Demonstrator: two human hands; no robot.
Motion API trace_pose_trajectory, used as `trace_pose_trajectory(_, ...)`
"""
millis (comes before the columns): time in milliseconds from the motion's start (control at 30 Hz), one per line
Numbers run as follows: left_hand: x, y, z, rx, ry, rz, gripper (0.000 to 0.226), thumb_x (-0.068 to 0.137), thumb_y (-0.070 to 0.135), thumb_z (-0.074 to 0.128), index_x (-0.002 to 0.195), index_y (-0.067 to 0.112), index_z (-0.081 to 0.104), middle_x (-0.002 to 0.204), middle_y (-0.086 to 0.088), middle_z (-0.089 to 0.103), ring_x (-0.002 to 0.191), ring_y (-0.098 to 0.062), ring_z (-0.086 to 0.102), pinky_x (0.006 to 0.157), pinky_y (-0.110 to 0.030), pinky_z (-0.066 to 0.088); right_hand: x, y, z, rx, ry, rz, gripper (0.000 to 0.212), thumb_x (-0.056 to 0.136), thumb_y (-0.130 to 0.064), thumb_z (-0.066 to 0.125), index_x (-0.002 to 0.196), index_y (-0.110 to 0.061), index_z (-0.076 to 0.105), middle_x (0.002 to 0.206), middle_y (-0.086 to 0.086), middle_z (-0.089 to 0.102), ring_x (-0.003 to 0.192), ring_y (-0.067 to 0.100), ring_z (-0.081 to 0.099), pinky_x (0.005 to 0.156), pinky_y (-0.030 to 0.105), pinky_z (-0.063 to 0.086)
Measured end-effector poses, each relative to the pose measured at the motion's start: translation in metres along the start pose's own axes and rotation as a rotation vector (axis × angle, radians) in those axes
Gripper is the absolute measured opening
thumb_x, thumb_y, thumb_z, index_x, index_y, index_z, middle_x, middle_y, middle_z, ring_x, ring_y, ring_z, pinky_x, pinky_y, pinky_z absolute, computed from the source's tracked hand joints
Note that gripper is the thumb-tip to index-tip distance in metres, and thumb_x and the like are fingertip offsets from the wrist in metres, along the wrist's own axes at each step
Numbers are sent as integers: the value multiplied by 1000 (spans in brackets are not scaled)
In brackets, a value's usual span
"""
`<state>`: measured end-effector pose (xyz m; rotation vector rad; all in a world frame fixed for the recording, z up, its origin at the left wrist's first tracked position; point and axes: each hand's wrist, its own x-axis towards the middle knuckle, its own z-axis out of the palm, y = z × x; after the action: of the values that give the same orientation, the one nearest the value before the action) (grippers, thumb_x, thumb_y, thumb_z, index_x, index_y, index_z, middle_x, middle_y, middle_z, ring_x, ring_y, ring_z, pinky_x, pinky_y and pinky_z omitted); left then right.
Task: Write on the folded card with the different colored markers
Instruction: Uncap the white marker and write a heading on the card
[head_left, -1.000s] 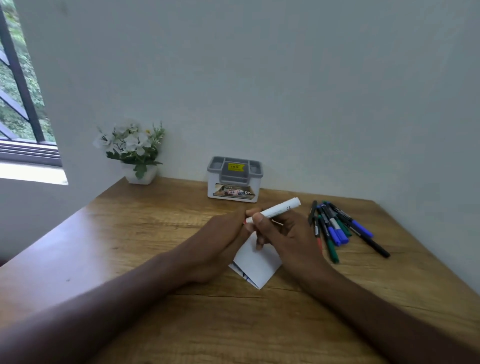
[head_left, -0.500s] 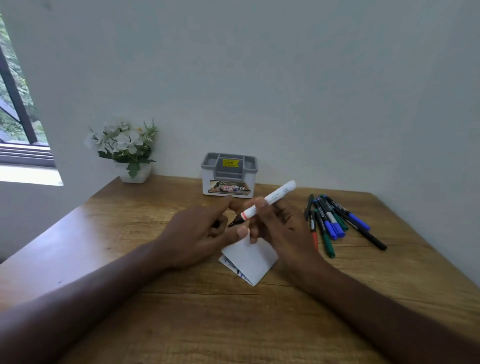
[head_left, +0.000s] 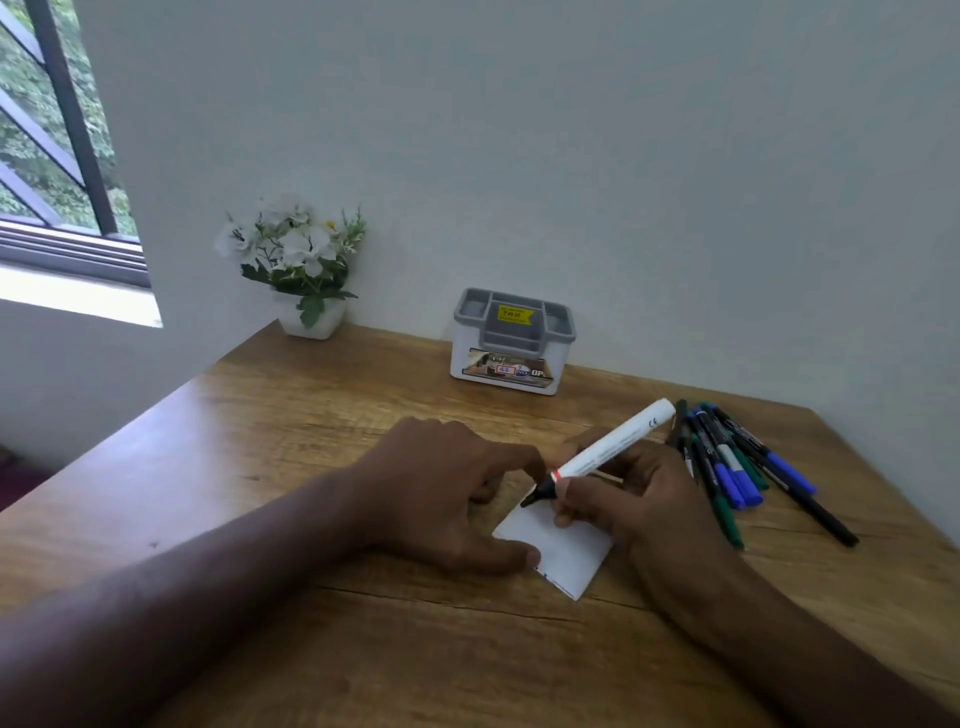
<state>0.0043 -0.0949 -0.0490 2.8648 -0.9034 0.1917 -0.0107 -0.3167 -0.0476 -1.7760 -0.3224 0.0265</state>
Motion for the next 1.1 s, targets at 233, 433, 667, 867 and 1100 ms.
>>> trace_pose_trajectory(233, 0, 0, -1, -14, -5, -19, 77, 80, 89, 57, 147, 56, 37, 77, 22, 50, 70, 4, 47, 59, -26, 33, 1, 2, 3, -197, 52, -55, 18, 84, -7, 80, 73, -20, 74, 66, -10, 76, 63, 3, 72, 60, 14, 60)
trace_pose_trajectory(433, 0, 0, -1, -10, -13, -32, 80, 80, 89, 57, 149, 54, 36, 76, 21, 50, 69, 3, 47, 60, -25, 33, 2, 6, 5, -252, -1, -39, 5, 82, -21, 83, 87, -22, 81, 83, -10, 79, 79, 3, 74, 64, 19, 61)
trace_pose_trajectory(667, 0, 1, -3, -15, -25, -33, 78, 80, 88, 58, 148, 54, 38, 75, 19, 51, 69, 1, 50, 59, -25, 32, 1, 9, 7, -324, 26, -39, 10, 78, -27, 87, 87, -26, 81, 85, -12, 79, 83, 0, 74, 66, 18, 61)
trace_pose_trajectory(867, 1, 2, -4, -9, -36, -32, 78, 81, 87, 58, 148, 54, 38, 75, 19, 51, 68, 0, 50, 58, -25, 30, 2, 9, 6, -307, 25, -35, 8, 80, -23, 86, 85, -25, 81, 83, -14, 78, 79, -2, 73, 60, 13, 56)
trace_pose_trajectory(1100, 0, 2, -4, -11, -38, -34, 76, 80, 87, 59, 146, 55, 40, 75, 20, 50, 68, 2, 49, 57, -25, 29, 0, 7, 6, -288, 18, -41, 6, 78, -21, 85, 83, -23, 81, 83, -9, 79, 79, 3, 74, 63, 17, 60)
